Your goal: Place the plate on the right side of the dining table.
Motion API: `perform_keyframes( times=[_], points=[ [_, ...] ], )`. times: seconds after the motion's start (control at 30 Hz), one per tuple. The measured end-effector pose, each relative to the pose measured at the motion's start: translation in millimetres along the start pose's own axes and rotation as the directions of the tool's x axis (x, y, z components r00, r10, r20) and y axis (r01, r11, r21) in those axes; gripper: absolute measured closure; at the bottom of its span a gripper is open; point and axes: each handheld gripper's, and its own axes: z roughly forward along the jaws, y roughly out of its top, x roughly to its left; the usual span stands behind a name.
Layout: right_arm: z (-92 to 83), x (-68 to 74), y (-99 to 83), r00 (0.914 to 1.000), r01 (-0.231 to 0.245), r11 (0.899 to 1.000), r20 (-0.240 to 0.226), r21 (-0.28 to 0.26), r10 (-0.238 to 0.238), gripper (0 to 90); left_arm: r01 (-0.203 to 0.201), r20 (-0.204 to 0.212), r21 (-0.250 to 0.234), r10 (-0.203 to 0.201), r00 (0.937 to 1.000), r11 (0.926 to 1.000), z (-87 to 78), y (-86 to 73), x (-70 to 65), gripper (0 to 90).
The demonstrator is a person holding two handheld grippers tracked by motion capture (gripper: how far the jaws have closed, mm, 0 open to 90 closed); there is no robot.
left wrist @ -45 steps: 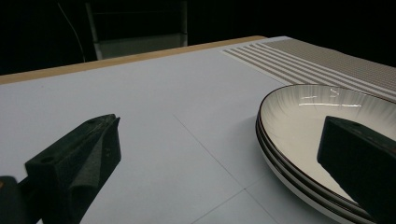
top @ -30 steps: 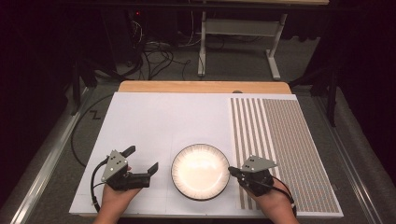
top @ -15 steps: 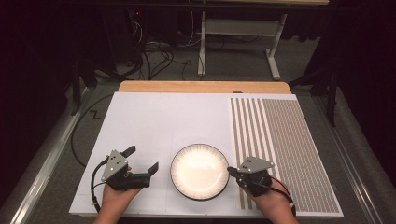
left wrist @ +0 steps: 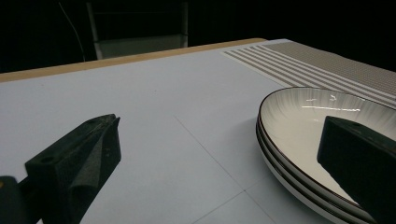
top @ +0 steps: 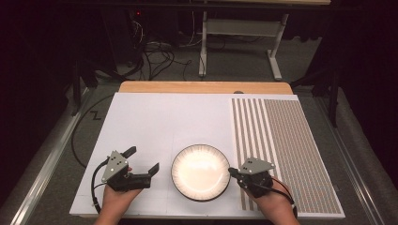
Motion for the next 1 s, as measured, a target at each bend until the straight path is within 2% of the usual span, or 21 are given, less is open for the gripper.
perform_keyframes(
  times=[0.2,0.43,0.73,1.0],
  points=[
    [2.7,4.2,2.1,0.9999,0.015,1.0,0.004,-0.002,-0.015,90.0,-0.001,-0.001,-0.002,0.001,1.0,1.0,-0.3,0.3,-0.1,0.1],
    [2.9,3.7,2.6,1.0,0.003,1.0,-0.008,-0.003,-0.003,90.0,0.0,0.0,-0.004,0.0,1.0,1.0,-0.4,0.3,0.7,0.1],
    [10.4,7.3,5.6,0.9986,-0.005,1.0,-0.052,-0.005,0.004,90.0,0.003,-0.004,-0.011,-0.003,1.0,0.9999,-2.3,1.4,1.1,0.1],
    [15.8,8.2,6.7,0.9975,-0.017,1.0,-0.069,-0.002,0.017,90.0,0.003,-0.005,-0.014,-0.003,1.0,0.9999,-3.6,2.1,1.9,0.1]
  ],
)
